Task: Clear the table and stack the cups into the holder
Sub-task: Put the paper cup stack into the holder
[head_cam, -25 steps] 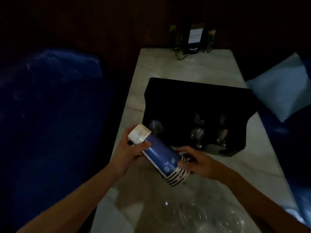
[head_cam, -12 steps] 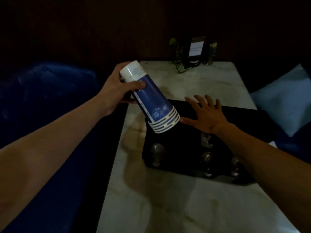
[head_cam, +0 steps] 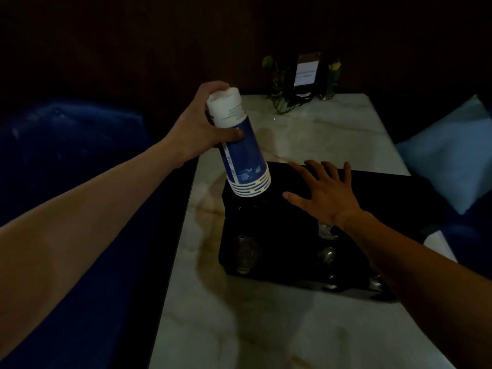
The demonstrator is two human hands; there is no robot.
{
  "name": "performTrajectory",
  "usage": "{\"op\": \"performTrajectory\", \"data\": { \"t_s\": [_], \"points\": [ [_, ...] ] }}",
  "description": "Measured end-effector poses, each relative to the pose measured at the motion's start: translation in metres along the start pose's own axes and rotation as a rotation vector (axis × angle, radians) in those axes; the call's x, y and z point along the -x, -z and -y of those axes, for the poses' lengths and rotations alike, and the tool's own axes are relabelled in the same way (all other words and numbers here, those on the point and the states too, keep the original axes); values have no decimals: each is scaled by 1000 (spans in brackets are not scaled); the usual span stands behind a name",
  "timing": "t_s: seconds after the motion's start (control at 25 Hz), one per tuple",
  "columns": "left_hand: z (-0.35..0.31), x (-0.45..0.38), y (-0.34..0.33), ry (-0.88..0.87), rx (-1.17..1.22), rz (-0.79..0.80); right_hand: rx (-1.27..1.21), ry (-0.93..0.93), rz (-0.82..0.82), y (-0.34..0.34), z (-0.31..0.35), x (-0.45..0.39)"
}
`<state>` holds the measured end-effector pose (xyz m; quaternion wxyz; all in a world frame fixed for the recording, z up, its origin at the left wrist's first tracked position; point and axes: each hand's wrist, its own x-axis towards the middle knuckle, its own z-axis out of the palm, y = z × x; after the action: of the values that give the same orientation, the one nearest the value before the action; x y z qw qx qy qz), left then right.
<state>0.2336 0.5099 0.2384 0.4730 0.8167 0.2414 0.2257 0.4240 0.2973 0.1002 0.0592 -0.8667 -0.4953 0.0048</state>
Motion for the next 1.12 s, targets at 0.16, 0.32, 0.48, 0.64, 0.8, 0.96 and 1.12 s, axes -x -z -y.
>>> {"op": "performTrajectory", "data": {
  "t_s": [0.16, 0.32, 0.48, 0.64, 0.8, 0.96, 1.12],
  "points": [
    [7, 2, -17, -63, -274, 102, 6, -1, -47, -2, 0, -1],
    [21, 9, -36, -67, -393, 201, 24, 0, -53, -4, 1, -1],
    [29, 8, -51, -45, -661, 387, 28, 1, -49, -2, 0, 0],
    [38, 6, -67, -63, -912, 526, 35, 8, -55, -2, 1, 1],
    [51, 6, -81, -149, -1074, 617, 37, 3, -20, -1, 0, -1],
    [63, 5, -86, -204, -1127, 609, 47, 5, -19, -1, -1, -2],
    [70, 7, -88, -209, -1225, 586, 67, 11, -12, -2, 1, -2]
  ]
}}
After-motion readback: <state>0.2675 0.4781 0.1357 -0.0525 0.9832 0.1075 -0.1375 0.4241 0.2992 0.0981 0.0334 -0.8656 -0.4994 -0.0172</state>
